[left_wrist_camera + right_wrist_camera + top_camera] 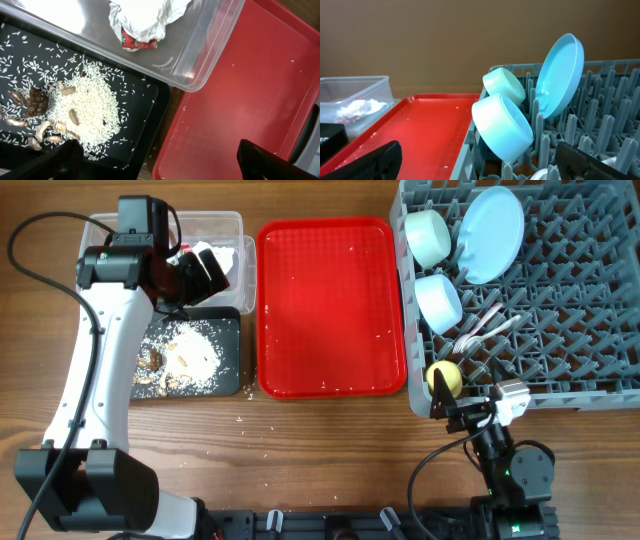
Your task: Sort waste into correct bins and load items into the dishwasher rack
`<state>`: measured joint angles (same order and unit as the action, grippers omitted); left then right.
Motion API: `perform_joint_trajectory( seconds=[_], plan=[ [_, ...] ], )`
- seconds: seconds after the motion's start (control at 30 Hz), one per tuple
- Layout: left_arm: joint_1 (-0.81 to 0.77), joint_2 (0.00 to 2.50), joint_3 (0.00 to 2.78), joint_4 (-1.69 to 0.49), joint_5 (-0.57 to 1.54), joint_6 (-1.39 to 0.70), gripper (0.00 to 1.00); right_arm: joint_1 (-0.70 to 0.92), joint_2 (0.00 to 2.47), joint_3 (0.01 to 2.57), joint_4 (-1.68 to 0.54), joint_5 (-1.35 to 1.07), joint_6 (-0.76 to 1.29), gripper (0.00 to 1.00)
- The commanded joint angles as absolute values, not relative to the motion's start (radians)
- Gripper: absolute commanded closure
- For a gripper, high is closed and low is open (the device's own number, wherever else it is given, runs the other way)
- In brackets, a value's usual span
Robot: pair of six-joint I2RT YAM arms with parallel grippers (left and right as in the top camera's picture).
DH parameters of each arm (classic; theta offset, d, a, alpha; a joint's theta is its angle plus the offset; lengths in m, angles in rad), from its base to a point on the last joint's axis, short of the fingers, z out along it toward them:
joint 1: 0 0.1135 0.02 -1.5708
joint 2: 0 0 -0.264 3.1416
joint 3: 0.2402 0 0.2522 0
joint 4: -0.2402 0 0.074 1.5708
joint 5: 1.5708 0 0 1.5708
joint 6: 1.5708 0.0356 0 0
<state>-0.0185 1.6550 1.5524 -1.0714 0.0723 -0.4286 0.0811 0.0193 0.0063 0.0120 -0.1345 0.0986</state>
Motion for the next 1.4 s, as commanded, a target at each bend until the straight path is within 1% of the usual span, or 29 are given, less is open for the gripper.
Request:
perform_joint_trajectory(
  seconds=[0.0,0.33,0.4,0.47,0.53,0.57,0.63,0.8,0.87,0.9,1.0,1.1,1.3,1.37],
  plan=[
    [-0.015,1.655,1.558,-1.070,0.066,-0.427,0.00,0.086,0.004,0.005,0.013,-0.148,0.081,0.00],
    [-0.014,1.654,1.557,-1.075,0.056,-0.427,0.00,0.086,0.004,0.005,0.013,-0.148,0.081,0.00],
    [-0.014,1.618,1.557,-1.080,0.006,-0.426,0.00,0.086,0.004,0.005,0.013,-0.148,0.081,0.00],
    [-0.015,1.585,1.556,-1.036,0.013,-0.418,0.00,0.086,0.004,0.005,0.013,-0.148,0.081,0.00],
    [-0.036,1.522,1.501,-0.858,0.175,-0.194,0.00,0.086,0.004,0.005,0.013,-0.148,0.081,0.00],
    [-0.054,1.468,1.433,-0.744,0.194,-0.144,0.00,0.086,0.004,0.005,0.013,-0.148,0.081,0.00],
    [-0.065,1.354,1.263,-0.546,0.194,-0.147,0.00,0.086,0.004,0.005,0.013,-0.148,0.081,0.00],
    [-0.038,0.949,0.648,-0.015,0.143,-0.287,0.00,0.086,0.004,0.005,0.013,-0.148,0.081,0.00],
    [-0.015,0.755,0.393,0.150,0.130,-0.326,0.00,0.086,0.004,0.005,0.013,-0.148,0.081,0.00],
    [-0.001,0.645,0.281,0.193,0.130,-0.331,0.00,0.086,0.004,0.005,0.013,-0.148,0.081,0.00],
    [0.033,0.405,0.123,0.180,0.130,-0.331,0.00,0.086,0.004,0.005,0.013,-0.148,0.081,0.00],
    [0.068,0.196,0.057,0.062,0.129,-0.330,0.00,0.086,0.004,0.005,0.013,-0.148,0.081,0.00],
    [0.070,0.033,0.006,-0.067,0.131,-0.330,0.00,0.086,0.004,0.005,0.013,-0.148,0.081,0.00],
    [0.070,0.007,0.006,-0.067,0.130,-0.330,0.00,0.086,0.004,0.005,0.013,-0.148,0.081,0.00]
  ],
)
